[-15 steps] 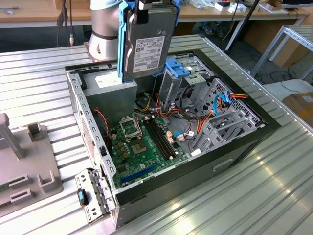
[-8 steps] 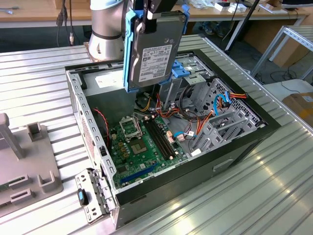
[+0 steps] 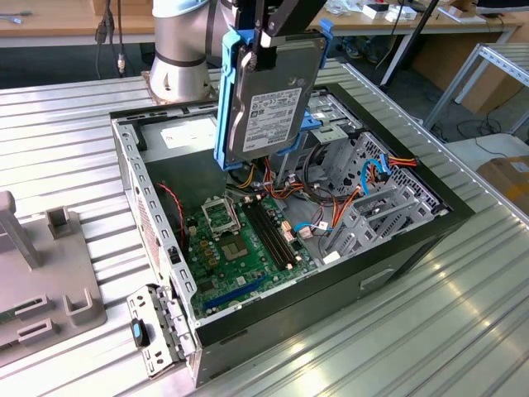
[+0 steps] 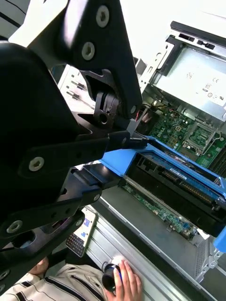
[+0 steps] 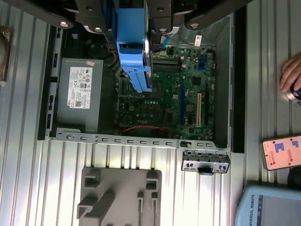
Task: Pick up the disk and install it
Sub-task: 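Pick up the disk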
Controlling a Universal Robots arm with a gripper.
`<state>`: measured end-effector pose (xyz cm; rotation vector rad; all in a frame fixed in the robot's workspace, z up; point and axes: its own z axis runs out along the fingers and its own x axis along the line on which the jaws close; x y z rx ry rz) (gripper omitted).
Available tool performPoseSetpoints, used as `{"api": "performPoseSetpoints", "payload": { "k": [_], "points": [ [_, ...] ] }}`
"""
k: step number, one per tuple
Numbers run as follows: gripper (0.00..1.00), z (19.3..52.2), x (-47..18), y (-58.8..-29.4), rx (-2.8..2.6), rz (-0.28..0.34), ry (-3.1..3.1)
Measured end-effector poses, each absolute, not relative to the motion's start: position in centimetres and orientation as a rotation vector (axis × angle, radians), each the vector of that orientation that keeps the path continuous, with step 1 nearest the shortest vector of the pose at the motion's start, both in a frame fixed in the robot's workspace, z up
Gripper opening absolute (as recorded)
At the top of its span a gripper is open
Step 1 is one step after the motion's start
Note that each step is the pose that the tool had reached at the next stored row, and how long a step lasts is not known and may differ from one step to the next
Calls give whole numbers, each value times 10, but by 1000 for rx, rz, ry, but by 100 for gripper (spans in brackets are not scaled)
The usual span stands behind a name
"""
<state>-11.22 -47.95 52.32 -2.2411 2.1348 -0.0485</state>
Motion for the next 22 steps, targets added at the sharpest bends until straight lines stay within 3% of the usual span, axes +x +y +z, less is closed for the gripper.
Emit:
{"api": "performPoseSetpoints", "payload": {
  "k": [13,22],
  "points": [
    [36,523,-112,-481,-2241,-49,2135],
    [36,523,-112,-497,-2242,-49,2135]
  ]
}}
